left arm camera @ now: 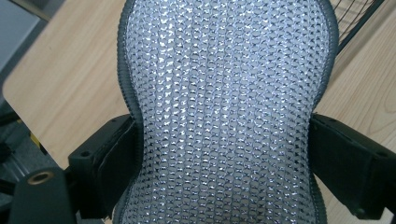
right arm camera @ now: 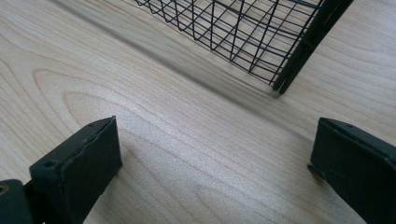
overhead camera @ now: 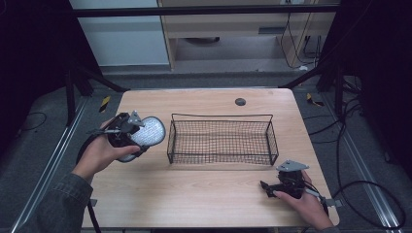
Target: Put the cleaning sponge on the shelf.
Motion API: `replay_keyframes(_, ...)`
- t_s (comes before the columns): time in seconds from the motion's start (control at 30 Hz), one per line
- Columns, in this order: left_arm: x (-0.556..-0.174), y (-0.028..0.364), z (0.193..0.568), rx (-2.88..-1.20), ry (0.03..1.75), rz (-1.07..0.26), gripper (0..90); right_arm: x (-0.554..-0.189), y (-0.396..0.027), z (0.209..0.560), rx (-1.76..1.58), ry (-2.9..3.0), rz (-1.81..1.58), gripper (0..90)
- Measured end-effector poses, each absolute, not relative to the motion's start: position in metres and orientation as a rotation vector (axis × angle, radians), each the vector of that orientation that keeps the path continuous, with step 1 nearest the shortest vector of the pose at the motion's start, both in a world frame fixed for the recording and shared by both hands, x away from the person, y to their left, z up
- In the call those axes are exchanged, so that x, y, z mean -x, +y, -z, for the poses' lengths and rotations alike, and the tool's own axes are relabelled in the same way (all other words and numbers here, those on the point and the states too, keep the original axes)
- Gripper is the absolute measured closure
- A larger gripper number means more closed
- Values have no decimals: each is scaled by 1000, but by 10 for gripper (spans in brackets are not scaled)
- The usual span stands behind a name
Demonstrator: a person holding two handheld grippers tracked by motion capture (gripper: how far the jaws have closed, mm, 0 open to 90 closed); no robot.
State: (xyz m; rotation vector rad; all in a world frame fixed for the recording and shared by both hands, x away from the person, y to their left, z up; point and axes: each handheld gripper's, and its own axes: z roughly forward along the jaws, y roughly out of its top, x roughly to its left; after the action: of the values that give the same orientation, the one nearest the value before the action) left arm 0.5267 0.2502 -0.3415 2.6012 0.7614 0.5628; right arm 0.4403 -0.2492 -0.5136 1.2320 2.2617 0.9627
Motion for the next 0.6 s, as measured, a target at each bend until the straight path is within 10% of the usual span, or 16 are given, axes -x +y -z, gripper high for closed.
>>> replay_keyframes(0.6, -546, 174, 311, -2623, 536, -599, 112, -436, -261, 513, -1275, 2253, -971, 24)
